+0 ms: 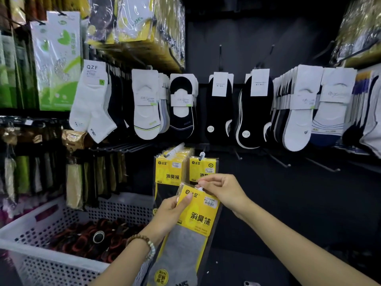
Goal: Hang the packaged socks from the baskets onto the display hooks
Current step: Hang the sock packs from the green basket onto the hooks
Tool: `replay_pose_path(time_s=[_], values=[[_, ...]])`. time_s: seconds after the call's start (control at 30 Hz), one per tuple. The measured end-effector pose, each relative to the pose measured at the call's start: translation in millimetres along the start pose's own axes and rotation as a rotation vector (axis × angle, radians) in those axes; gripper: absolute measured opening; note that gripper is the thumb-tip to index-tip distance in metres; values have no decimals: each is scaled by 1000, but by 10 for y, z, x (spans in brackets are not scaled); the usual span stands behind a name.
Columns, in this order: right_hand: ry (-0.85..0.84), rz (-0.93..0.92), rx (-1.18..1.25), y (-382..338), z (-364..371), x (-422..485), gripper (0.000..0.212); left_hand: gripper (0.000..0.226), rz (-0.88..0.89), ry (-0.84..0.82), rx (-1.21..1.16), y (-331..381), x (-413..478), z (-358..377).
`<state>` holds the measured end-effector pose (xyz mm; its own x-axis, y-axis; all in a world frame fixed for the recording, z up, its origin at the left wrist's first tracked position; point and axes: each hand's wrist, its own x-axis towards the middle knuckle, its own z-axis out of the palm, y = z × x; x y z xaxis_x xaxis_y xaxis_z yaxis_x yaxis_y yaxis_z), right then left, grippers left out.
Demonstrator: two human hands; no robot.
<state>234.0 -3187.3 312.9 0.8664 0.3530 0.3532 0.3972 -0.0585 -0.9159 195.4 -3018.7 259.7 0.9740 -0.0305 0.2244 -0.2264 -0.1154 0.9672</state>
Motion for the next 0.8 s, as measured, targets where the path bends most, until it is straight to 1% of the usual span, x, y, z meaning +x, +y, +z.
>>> replay_pose_path(time_s=[0.13, 0.27, 0.4, 0.5, 0.57, 0.67, 0.8], values=[[-20, -24, -41, -60, -76, -19, 8, 53, 19, 14, -2, 15, 0, -18], [7, -25, 61, -34, -78, -9, 14, 47, 26, 27, -51, 52, 54, 39], [33, 111, 240, 153, -50, -7, 31, 40, 25, 65, -119, 106, 164, 97], [61, 142, 279, 285, -32, -2, 27, 40, 24, 90, -170, 110, 255, 159], [162, 129, 278, 324, -46, 48, 21, 45, 51, 127, -168, 70, 301, 190], [306, 123, 262, 353, -109, 202, 10, 50, 52, 165, -84, -54, 373, 195], [327, 128, 189, 389, -133, 493, 6, 56, 39, 182, -41, -196, 482, 200]])
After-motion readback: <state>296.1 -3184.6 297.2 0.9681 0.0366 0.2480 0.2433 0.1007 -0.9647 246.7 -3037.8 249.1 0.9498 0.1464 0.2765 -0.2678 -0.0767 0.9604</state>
